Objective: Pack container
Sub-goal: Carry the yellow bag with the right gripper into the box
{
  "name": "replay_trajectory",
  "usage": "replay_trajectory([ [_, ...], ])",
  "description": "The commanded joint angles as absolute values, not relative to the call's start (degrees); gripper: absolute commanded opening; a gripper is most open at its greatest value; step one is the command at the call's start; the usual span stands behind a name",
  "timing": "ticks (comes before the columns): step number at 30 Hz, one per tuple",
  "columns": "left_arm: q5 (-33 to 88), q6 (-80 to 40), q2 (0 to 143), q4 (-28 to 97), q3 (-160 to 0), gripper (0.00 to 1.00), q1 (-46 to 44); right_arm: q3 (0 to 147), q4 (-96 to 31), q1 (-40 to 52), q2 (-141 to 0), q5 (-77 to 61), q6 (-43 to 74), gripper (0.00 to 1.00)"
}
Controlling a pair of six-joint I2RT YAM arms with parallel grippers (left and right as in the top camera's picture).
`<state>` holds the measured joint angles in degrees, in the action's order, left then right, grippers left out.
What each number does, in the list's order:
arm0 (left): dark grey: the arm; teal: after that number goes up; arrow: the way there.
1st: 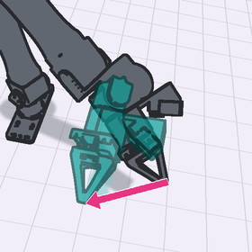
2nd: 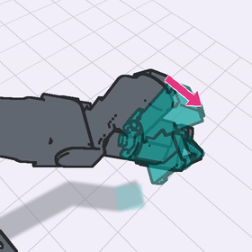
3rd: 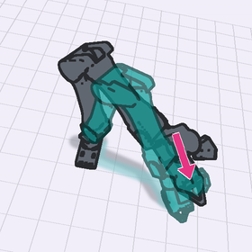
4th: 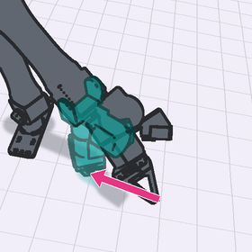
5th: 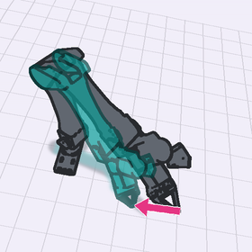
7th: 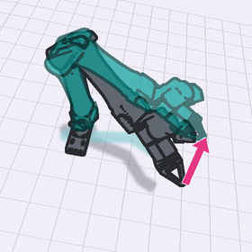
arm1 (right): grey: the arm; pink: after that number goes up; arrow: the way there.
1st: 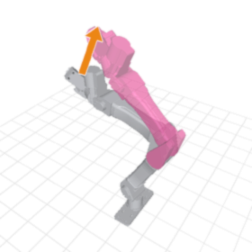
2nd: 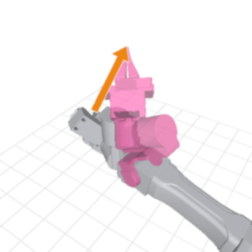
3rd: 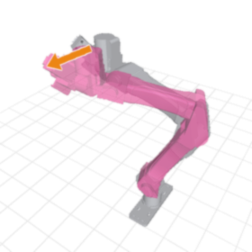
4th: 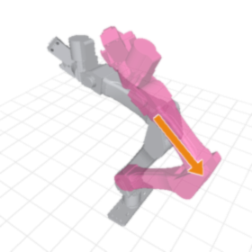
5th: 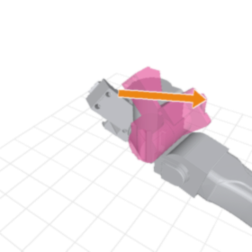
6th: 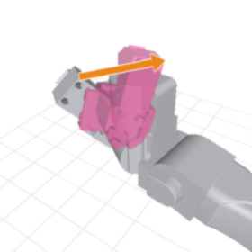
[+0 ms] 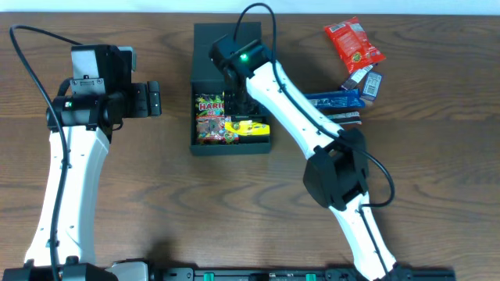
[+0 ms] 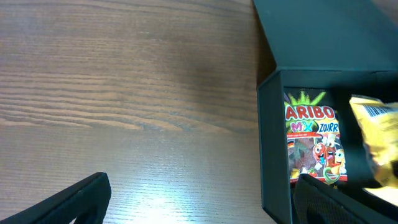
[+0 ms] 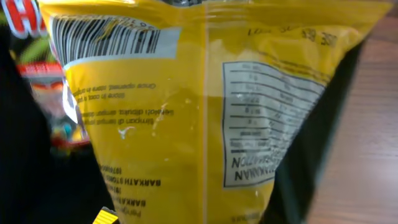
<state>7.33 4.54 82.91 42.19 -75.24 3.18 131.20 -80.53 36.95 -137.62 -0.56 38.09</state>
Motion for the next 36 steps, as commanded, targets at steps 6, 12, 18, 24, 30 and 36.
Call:
replay_trajectory([
  [6,7.5,4.7,82.4,42.3,-76.6,0.95,3.4,127.0,-76.6,37.5,-136.8,5.3,44.8,0.50],
  [12,7.5,4.7,82.4,42.3,-76.6,0.95,3.4,129.1,-78.5,37.4,-136.2,5.3,44.2,0.79],
  [18,7.5,4.8,82.4,42.2,-76.6,0.95,3.4,137.3,-82.3,37.5,-132.4,6.6,40.0,0.50],
  [24,7.5,4.8,82.4,42.2,-76.6,0.95,3.4,136.7,-84.0,37.5,-130.1,7.0,33.8,0.01],
  [30,7.5,4.8,82.4,42.2,-76.6,0.95,3.4,125.4,-79.3,37.5,-132.0,0.4,30.5,0.01],
  [36,7.5,4.8,82.4,42.2,-76.6,0.95,3.4,113.6,-69.3,37.7,-132.3,-1.2,29.4,0.01],
])
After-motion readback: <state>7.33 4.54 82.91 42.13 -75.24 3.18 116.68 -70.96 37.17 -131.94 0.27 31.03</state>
